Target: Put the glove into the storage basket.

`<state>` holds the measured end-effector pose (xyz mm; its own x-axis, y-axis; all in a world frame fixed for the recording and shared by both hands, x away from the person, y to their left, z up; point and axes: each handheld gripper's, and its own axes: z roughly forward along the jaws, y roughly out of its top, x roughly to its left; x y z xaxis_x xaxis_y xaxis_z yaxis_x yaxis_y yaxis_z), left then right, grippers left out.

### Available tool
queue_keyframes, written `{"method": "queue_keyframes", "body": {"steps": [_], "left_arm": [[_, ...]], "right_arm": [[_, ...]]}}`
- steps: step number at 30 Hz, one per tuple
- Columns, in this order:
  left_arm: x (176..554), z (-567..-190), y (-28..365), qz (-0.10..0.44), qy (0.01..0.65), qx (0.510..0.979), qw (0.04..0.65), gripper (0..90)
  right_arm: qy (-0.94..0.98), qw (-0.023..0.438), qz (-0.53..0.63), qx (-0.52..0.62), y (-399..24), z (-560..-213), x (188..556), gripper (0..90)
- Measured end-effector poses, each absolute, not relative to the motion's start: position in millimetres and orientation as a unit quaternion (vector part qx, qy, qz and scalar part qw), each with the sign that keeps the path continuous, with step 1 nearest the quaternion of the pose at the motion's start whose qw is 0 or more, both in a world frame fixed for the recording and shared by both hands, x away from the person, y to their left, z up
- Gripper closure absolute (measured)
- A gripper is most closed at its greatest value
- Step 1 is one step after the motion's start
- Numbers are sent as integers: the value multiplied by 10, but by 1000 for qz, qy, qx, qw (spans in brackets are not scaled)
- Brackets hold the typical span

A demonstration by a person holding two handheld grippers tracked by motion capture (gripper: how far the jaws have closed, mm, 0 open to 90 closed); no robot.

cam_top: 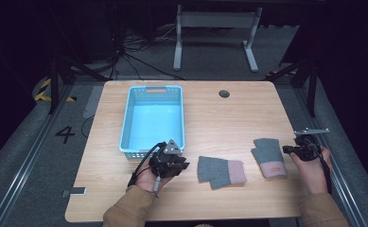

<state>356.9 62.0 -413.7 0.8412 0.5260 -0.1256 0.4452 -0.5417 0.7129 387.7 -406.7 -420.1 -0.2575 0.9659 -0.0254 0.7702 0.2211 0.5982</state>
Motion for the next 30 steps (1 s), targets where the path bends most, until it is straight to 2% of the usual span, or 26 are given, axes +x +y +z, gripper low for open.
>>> {"method": "queue_keyframes", "body": {"steps": [3, 9, 13, 30], "left_arm": [[3555, -4109, 628, 53, 274, 877, 391, 737], [3543, -4094, 645, 52, 273, 876, 395, 721], [3541, -4093, 623, 53, 270, 876, 397, 715], [3555, -4114, 610, 49, 270, 877, 393, 716]], "right_arm": [[756, 197, 252, 572, -4039, -4153, 3828, 802], [757, 162, 270, 572, -3948, -4138, 3797, 591], [755, 150, 275, 575, -3895, -4150, 3784, 533], [774, 117, 239, 575, -3691, -4271, 3793, 450]]}}
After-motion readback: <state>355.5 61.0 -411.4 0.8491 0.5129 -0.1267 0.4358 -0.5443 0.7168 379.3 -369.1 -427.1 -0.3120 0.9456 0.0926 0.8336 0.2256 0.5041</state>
